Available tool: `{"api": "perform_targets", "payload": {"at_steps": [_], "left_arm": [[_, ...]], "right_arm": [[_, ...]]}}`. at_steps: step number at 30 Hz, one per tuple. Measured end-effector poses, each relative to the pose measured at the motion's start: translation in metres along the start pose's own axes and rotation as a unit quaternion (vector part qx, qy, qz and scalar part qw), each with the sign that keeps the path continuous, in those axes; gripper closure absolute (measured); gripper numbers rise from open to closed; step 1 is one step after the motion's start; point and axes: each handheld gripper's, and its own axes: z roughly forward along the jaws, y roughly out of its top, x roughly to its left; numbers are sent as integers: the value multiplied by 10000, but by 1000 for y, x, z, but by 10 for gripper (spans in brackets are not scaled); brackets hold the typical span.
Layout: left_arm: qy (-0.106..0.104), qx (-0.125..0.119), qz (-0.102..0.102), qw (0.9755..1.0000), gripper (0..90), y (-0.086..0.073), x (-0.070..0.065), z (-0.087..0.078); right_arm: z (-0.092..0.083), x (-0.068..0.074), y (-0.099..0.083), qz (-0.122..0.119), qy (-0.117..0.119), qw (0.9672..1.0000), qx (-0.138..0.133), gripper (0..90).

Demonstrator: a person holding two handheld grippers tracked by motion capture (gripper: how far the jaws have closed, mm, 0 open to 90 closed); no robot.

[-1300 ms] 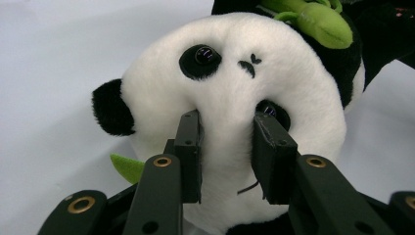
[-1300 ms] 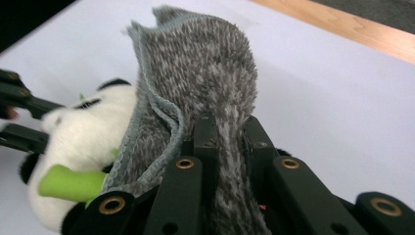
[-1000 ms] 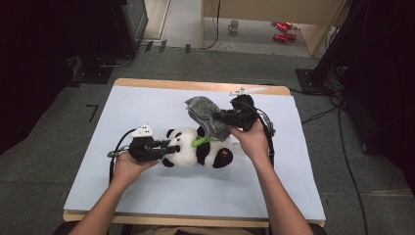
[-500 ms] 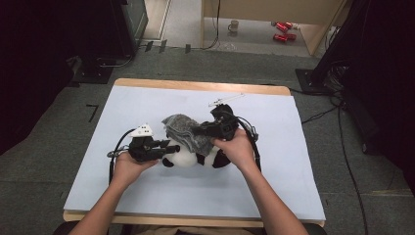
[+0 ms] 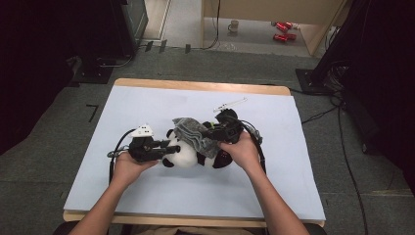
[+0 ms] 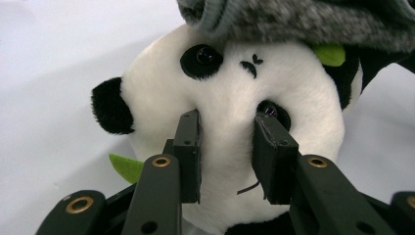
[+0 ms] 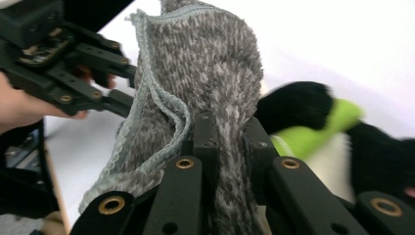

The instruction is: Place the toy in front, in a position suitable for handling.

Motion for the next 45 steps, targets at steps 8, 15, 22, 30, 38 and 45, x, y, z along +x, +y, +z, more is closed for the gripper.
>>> {"api": "perform_targets", "payload": {"at_steps": [8, 15, 22, 30, 38, 45], "left_arm": [[8, -14, -57, 10000, 666, 0, 0, 0], [46, 19, -16, 10000, 669, 0, -2, 0], [64, 48, 47, 10000, 669, 0, -4, -1], [54, 42, 46, 10000, 669, -1, -4, -1], [55, 14, 26, 10000, 671, 0, -4, 0], [55, 13, 12, 10000, 672, -1, -5, 0]], "right_arm": [[-13, -17, -2, 72, -541, 9984, -119, 809], [-30, -26, 5, 338, -865, 9949, -401, 815], [-27, -17, 30, 386, -639, 9952, -633, 816], [20, 4, 46, 177, -584, 9981, -31, 815], [35, -5, 38, -32, -1107, 9932, 356, 816], [26, -15, 42, 25, -1343, 9905, 287, 816]]}}
